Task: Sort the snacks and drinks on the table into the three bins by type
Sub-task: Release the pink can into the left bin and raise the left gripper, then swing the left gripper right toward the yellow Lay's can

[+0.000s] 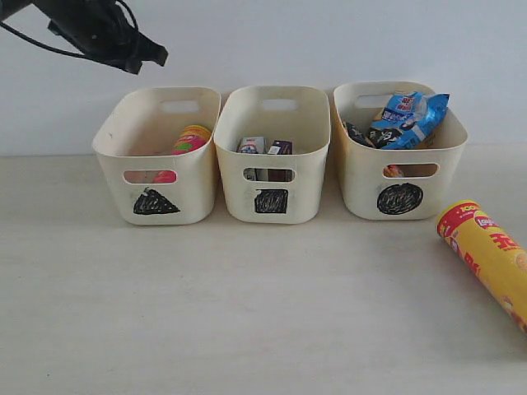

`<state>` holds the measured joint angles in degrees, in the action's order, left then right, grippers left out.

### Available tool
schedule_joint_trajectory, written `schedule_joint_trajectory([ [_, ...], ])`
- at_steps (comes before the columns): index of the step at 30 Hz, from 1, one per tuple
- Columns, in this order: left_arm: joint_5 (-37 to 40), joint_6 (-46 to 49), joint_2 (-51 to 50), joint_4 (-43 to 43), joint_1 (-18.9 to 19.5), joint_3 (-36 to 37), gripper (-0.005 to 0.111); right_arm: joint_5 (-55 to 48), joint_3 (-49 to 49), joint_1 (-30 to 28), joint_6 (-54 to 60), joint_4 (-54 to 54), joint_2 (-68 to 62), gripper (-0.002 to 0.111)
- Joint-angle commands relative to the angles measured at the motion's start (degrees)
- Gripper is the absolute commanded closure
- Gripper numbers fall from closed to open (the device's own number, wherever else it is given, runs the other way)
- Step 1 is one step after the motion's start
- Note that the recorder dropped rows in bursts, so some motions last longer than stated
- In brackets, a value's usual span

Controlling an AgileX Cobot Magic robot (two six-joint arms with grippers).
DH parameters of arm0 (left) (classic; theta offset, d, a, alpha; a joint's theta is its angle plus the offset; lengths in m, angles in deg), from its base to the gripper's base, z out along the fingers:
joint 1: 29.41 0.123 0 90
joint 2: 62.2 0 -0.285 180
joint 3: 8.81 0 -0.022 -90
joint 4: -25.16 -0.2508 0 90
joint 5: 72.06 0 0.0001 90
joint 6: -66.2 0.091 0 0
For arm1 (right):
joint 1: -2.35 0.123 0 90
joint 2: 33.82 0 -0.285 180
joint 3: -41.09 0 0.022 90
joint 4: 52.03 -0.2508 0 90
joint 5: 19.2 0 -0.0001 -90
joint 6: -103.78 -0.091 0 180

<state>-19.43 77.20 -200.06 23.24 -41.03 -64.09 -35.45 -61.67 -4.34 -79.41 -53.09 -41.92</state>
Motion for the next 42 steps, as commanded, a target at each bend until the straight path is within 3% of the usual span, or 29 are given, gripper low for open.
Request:
schedule_joint_trajectory([
  [1, 2.71, 0.37, 5.54, -0.04, 1.13, 6.14, 0.102, 0.12, -0.02, -0.13, 0.12, 0.08, 0.31, 0.108],
  [4, -0.48, 1.98, 12.02, 5.55, 1.13, 15.34, 0.102, 0.12, -0.02, -0.13, 0.12, 0.08, 0.31, 0.108],
  [8, -9.61, 2.56, 24.07, 10.45, -0.59, 34.11, 0.102, 0.12, -0.02, -0.13, 0.12, 0.08, 0.31, 0.108],
  [10, -18.19, 2.56, 31.57, 10.43, -5.98, 46.84, 0.102, 0.12, -0.02, -0.13, 0.12, 0.08, 0.31, 0.108],
  [12, -22.97, 2.31, 35.93, 10.43, -11.61, 53.31, 0.102, 0.12, -0.02, -0.13, 0.12, 0.08, 0.31, 0.108],
  [16, -23.84, -2.44, 37.73, 10.56, -20.98, 56.87, 0.102, 0.12, -0.02, -0.13, 0.12, 0.08, 0.31, 0.108],
  [19, -23.91, -2.67, 37.73, 10.56, -31.74, 56.97, 0.102, 0.12, -0.02, -0.13, 0.12, 0.08, 0.31, 0.108],
  [24, -23.33, -4.58, 36.07, 9.17, -41.49, 55.04, 0.102, 0.23, -0.02, -0.13, 0.12, 0.08, 0.31, 0.108],
  [27, -18.09, -10.16, 30.48, 3.89, -47.09, 47.81, 0.102, 0.23, -0.02, -0.13, 0.12, 0.08, 0.31, 0.108],
  [35, -5.77, -17.98, 15.35, 0.54, -49.24, 27.9, 0.102, 0.23, -0.02, -0.13, 0.12, 0.08, 0.31, 0.108],
  [42, -4.32, -25.78, 4.07, 0.54, -49.24, 11.54, 0.102, 0.23, -0.02, -0.13, 0.12, 0.08, 0.31, 0.108],
])
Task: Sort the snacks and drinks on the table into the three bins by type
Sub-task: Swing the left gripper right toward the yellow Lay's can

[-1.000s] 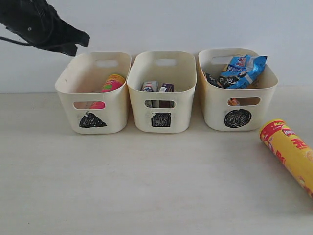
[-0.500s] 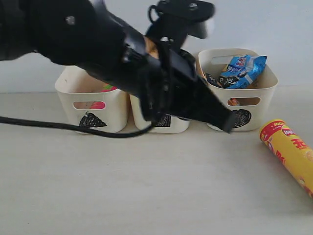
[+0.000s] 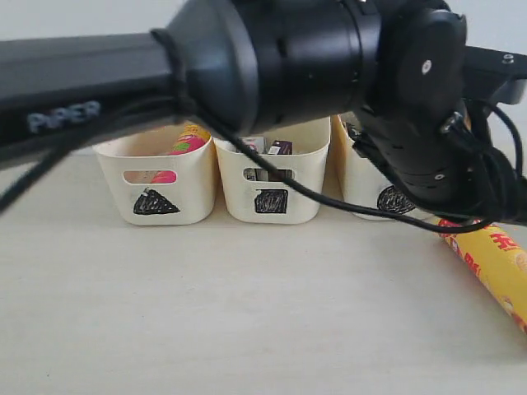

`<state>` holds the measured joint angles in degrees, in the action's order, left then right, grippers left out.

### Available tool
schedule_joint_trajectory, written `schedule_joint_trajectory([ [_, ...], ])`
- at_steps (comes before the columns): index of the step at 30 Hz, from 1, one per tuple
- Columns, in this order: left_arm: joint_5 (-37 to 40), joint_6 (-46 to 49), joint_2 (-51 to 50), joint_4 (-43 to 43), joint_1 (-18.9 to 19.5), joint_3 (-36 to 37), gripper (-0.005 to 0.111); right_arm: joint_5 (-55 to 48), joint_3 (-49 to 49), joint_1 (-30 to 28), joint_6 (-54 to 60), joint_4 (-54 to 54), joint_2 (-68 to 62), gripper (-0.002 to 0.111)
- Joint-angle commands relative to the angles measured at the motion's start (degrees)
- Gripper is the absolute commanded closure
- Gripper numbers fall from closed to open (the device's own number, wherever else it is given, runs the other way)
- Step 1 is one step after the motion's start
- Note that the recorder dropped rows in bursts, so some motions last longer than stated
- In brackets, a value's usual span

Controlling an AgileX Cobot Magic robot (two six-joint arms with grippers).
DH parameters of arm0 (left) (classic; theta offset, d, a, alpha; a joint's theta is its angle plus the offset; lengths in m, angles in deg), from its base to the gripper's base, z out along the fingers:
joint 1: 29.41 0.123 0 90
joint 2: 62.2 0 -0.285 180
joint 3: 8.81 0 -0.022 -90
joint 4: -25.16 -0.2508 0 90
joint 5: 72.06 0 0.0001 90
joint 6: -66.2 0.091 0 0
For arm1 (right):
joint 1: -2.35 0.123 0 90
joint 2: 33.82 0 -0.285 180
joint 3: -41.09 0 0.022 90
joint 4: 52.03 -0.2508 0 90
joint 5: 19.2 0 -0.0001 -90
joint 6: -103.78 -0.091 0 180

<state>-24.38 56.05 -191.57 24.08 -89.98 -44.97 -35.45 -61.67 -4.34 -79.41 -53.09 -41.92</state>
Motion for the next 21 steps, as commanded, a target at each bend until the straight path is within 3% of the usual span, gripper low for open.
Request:
schedule_joint_trajectory([
  [1, 0.63, -6.69, -6.0, -0.42, -0.29, -10.0, 0.102, 0.23, -0.02, -0.13, 0.12, 0.08, 0.31, 0.108],
  [8, -0.11, -14.16, -11.42, -0.26, -0.29, -17.2, 0.098, 0.23, -0.02, -0.13, 0.12, 0.08, 0.31, 0.108],
  [11, -1.43, -14.05, -11.53, 1.08, -0.29, -17.33, 0.076, 0.23, -0.02, -0.13, 0.12, 0.08, 0.31, 0.108],
  [16, -3.01, -15.83, -11.53, 1.97, 0.06, -17.33, 0.019, 0.23, -0.02, -0.13, 0.12, 0.08, 0.31, 0.108],
  [19, -3.42, -16.55, -11.53, 4.24, 0.06, -17.33, 0.001, 0.23, -0.02, -0.13, 0.12, 0.08, 0.31, 0.108],
  [21, -3.89, -21.7, -11.67, 4.23, 0.49, -17.33, 0.001, 0.23, -0.02, -0.13, 0.12, 0.08, 0.31, 0.108],
])
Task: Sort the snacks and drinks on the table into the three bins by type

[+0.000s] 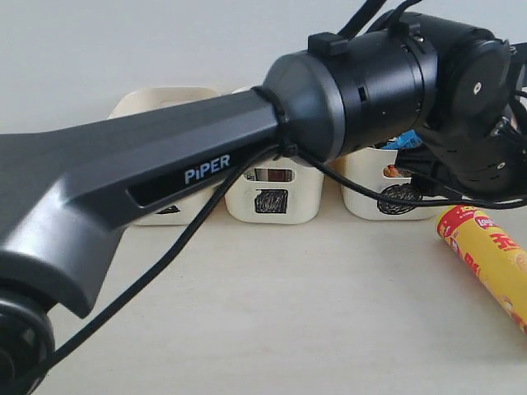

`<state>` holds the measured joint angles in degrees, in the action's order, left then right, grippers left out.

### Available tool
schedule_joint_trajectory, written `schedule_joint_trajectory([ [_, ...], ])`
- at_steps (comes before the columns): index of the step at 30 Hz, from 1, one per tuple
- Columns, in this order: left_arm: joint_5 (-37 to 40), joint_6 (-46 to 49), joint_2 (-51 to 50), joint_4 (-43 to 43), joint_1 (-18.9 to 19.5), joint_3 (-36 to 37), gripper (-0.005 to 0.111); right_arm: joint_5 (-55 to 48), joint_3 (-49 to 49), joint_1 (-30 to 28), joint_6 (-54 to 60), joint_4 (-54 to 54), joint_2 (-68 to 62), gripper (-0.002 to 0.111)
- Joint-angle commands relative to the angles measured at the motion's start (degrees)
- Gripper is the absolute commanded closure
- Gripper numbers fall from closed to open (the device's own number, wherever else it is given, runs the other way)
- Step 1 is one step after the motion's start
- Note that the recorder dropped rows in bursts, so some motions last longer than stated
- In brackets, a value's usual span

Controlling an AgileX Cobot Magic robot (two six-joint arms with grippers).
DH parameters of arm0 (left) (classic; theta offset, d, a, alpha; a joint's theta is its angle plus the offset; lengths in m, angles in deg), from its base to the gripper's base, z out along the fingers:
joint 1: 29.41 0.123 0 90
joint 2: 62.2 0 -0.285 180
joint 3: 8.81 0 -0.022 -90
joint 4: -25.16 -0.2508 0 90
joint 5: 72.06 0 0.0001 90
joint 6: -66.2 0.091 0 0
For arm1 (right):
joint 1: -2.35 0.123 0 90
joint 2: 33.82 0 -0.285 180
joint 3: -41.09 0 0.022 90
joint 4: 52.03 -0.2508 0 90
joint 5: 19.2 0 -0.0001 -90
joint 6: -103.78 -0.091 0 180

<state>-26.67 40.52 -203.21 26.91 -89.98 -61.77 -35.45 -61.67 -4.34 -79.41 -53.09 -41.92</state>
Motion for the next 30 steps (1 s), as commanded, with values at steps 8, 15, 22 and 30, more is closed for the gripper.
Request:
schedule_joint_trajectory([
  [8, -3.18, -14.26, -0.39, -4.57, 1.59, -1.26, 0.008, 0.23, -0.02, -0.13, 0.12, 0.08, 0.31, 0.108],
  [15, -5.84, -15.57, -3.63, -5.7, 1.26, -1.42, 0.008, 0.23, -0.02, -0.13, 0.12, 0.08, 0.31, 0.108],
  [22, -11.73, -14.32, -6.54, -5.41, 0.54, -1.42, 0.008, 0.23, -0.02, -0.13, 0.12, 0.08, 0.31, 0.108],
  [30, -14.17, -14.12, -8.26, -5.41, 0.41, -1.42, 0.008, 0.23, -0.02, -0.13, 0.12, 0.08, 0.31, 0.108],
])
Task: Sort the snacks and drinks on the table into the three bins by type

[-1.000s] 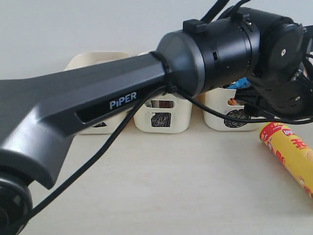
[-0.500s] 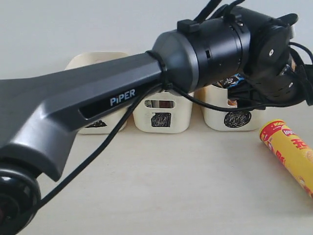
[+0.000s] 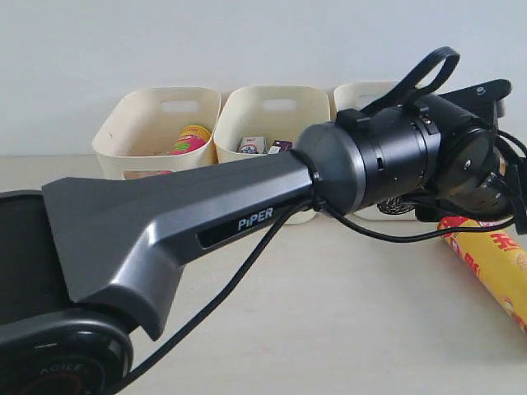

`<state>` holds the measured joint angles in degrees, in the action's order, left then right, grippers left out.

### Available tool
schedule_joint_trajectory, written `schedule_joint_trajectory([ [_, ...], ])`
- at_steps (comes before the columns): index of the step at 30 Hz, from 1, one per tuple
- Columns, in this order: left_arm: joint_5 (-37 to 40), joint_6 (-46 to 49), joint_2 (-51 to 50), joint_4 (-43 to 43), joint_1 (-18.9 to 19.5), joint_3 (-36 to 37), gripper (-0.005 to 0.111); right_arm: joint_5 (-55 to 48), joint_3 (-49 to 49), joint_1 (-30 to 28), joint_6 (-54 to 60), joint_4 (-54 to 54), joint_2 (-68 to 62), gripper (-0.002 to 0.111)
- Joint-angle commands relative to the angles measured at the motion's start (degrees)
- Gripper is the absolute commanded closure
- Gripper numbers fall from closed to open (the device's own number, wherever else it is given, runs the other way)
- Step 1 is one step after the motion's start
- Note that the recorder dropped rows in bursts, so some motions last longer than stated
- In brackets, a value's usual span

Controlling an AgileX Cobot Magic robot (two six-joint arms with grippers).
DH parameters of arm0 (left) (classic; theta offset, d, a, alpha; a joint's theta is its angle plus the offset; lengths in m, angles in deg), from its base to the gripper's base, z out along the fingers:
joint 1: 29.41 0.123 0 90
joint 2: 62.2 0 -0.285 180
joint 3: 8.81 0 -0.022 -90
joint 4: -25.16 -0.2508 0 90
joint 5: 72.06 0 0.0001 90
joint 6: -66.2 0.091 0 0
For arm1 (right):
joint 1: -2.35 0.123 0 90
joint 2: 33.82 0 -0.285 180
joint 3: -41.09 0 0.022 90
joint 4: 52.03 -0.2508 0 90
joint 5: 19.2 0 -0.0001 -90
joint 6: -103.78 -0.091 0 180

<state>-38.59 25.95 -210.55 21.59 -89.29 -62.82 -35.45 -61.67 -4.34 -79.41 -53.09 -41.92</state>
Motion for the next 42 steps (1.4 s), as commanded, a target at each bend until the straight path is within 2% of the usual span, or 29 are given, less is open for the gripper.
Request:
schedule_joint_trajectory([
  [1, -2.66, 0.45, -1.13, -0.08, -0.28, -0.37, 0.008, 0.23, -0.02, -0.13, 0.12, 0.08, 0.31, 0.108],
  [31, -4.81, -1.77, -7.54, -0.77, -0.28, -0.37, 0.009, 0.23, -0.02, -0.13, 0.12, 0.08, 0.31, 0.108],
  [34, -3.08, -1.77, -7.54, -0.77, -0.28, -0.37, 0.009, 0.23, -0.02, -0.13, 0.12, 0.08, 0.31, 0.108],
  [38, 3.53, -0.05, -7.54, -0.77, -0.06, -0.37, 0.009, 0.23, -0.02, -0.13, 0.12, 0.08, 0.31, 0.108],
  [42, 3.94, 1.71, -7.54, 0.03, -0.04, -0.37, 0.009, 0.23, -0.02, -0.13, 0.12, 0.08, 0.31, 0.108],
])
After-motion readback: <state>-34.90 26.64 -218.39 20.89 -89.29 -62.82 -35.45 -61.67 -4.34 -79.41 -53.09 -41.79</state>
